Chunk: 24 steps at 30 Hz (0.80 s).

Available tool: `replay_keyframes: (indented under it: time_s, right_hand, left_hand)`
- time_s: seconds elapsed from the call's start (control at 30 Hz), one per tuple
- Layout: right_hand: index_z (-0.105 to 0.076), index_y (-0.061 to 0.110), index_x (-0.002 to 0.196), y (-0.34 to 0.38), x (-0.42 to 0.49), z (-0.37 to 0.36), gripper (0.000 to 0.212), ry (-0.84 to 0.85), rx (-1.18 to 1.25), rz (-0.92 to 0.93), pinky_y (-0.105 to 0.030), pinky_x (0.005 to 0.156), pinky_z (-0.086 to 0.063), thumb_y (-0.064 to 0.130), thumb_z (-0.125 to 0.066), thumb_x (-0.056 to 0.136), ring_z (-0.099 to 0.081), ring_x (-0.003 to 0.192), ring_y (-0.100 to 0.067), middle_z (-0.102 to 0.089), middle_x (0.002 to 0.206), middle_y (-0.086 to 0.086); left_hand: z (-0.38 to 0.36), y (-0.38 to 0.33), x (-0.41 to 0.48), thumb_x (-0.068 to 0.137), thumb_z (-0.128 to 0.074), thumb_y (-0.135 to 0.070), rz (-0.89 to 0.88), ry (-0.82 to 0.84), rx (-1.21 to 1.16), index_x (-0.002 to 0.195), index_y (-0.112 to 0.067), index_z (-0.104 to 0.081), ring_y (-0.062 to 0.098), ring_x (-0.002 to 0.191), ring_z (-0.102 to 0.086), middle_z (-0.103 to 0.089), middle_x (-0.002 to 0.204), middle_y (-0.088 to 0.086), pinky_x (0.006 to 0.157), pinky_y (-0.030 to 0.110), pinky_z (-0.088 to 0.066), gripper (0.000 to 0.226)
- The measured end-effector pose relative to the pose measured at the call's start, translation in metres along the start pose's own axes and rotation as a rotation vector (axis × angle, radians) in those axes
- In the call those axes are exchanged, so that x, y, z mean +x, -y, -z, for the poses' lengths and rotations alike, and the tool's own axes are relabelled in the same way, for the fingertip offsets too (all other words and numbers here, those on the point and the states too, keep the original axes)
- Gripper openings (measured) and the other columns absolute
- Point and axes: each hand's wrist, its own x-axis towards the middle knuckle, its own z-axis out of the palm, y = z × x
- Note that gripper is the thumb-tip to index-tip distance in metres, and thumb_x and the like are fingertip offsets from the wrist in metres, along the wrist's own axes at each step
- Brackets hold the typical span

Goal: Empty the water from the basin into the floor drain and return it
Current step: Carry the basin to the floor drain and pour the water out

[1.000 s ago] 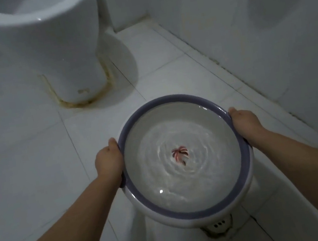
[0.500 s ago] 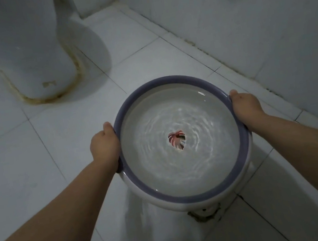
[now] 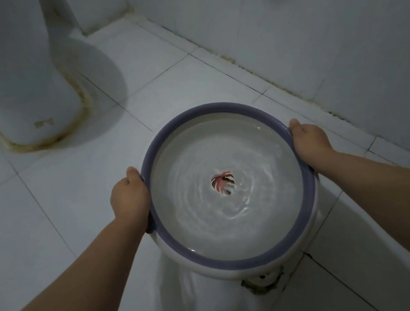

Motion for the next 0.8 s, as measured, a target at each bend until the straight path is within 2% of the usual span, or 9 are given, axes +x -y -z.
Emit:
replay_keyframes:
  time_s: [0.17,0.3,0.47,0.6,0.7,0.8]
  right_hand:
    - [-0.054,0.011,0.080,-0.002,-0.001,0.000,0.049,-0.003,-0.008,0.005,-0.031,0.072,-0.035,0.040,-0.020,0.097,-0.050,0.080,-0.027,-0.054,0.084,-0.014]
    - [-0.054,0.012,0.079,-0.002,0.000,0.000,0.048,-0.013,0.003,-0.009,-0.031,0.071,-0.032,0.040,-0.020,0.096,-0.049,0.078,-0.027,-0.054,0.083,-0.013]
    - [-0.053,0.009,0.078,-0.004,-0.001,-0.003,0.049,-0.024,0.009,-0.035,-0.031,0.070,-0.032,0.041,-0.020,0.096,-0.049,0.076,-0.027,-0.054,0.082,-0.014]
    - [-0.054,0.009,0.081,-0.007,-0.001,-0.005,0.049,-0.027,0.005,-0.042,-0.031,0.071,-0.033,0.041,-0.020,0.097,-0.049,0.078,-0.026,-0.053,0.084,-0.014]
    - [-0.059,0.006,0.088,-0.010,-0.001,-0.004,0.054,-0.011,0.017,-0.041,-0.031,0.074,-0.035,0.042,-0.020,0.096,-0.050,0.081,-0.026,-0.053,0.086,-0.014]
    - [-0.055,0.008,0.082,-0.011,-0.002,-0.005,0.052,-0.010,0.003,-0.042,-0.030,0.072,-0.034,0.042,-0.019,0.096,-0.050,0.080,-0.026,-0.053,0.085,-0.014]
  left_hand:
    - [-0.001,-0.002,0.001,0.094,-0.024,-0.027,-0.020,0.010,-0.003,0.054,-0.008,-0.043,0.028,0.061,-0.043,-0.046,0.059,0.011,0.066,0.037,-0.037,0.048]
    - [-0.004,-0.002,0.001,0.094,-0.025,-0.027,-0.014,0.013,-0.002,0.054,-0.009,-0.042,0.023,0.054,-0.040,-0.044,0.057,0.011,0.054,0.033,-0.034,0.048]
    - [-0.006,0.001,0.003,0.093,-0.024,-0.028,-0.007,0.019,-0.002,0.054,-0.009,-0.042,0.025,0.057,-0.042,-0.045,0.058,0.011,0.063,0.037,-0.037,0.047]
    - [-0.007,0.002,0.002,0.093,-0.024,-0.026,-0.031,0.012,0.015,0.054,-0.009,-0.043,0.031,0.068,-0.046,-0.049,0.064,0.015,0.071,0.042,-0.041,0.046]
    - [-0.009,0.002,0.001,0.093,-0.025,-0.026,-0.010,0.014,0.010,0.055,-0.009,-0.043,0.028,0.062,-0.044,-0.046,0.061,0.012,0.067,0.040,-0.038,0.045]
    - [-0.010,0.002,0.001,0.093,-0.025,-0.027,-0.003,0.015,0.010,0.056,-0.009,-0.043,0.028,0.061,-0.044,-0.047,0.062,0.012,0.067,0.040,-0.038,0.045]
